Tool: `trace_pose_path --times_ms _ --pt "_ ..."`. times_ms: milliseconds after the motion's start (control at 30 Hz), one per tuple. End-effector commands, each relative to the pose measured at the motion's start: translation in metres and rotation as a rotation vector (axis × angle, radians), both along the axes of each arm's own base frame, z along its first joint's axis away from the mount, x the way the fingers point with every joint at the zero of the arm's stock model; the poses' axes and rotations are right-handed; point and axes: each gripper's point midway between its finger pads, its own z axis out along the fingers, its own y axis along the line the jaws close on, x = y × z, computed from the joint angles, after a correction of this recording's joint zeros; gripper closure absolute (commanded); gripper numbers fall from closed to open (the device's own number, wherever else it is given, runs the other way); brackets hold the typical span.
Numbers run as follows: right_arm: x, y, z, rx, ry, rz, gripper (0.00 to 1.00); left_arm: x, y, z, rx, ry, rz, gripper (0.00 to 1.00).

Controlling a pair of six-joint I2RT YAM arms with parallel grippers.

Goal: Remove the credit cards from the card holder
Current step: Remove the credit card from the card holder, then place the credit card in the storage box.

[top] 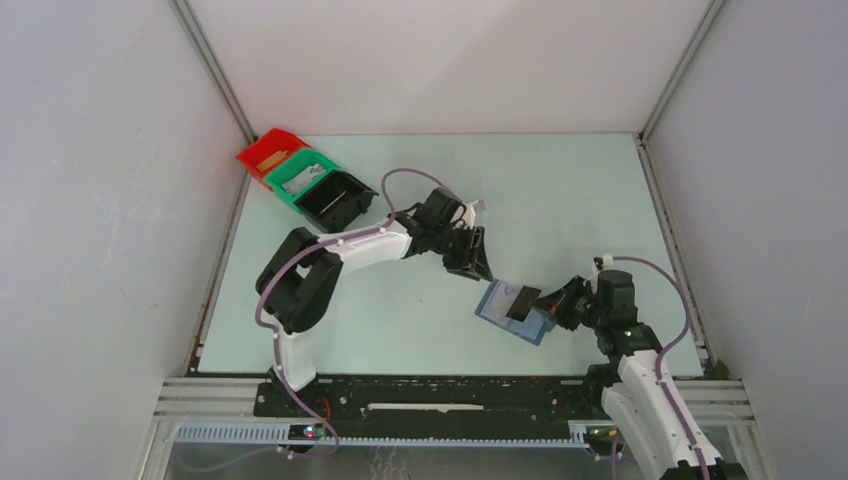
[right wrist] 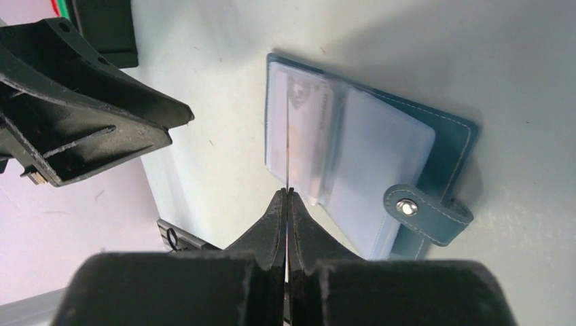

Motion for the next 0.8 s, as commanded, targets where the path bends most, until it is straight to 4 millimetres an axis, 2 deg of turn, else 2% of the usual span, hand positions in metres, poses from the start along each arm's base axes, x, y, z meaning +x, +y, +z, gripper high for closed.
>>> trace_pose_path --times_ms 0,100,200,267,400,533,767 --pt "0.001 -0.001 0.020 -0.015 -0.060 0.017 1.00 0.027 0.006 0.039 -0.063 -0.089 0.040 0.53" --pt "0.001 0.005 0.034 0.018 -0.119 0.041 1.00 0.025 0.007 0.049 -0.113 -0.065 0.023 0.50" --pt "0.006 0.014 0.053 0.080 -0.195 0.077 1.00 0.010 0.004 0.061 -0.204 -0.031 -0.018 0.45" --pt "0.014 0.024 0.073 0.144 -0.272 0.117 1.00 -0.004 0.002 0.070 -0.282 0.012 -0.057 0.40" --pt "0.023 0.038 0.097 0.229 -0.348 0.177 1.00 -0.014 0.001 0.079 -0.360 0.038 -0.092 0.37" --pt "0.028 0.051 0.106 0.281 -0.361 0.213 1.00 -0.021 -0.001 0.089 -0.427 0.074 -0.110 0.36" --pt "0.035 0.064 0.111 0.323 -0.376 0.241 1.00 -0.022 -0.001 0.085 -0.422 0.095 -0.107 0.37"
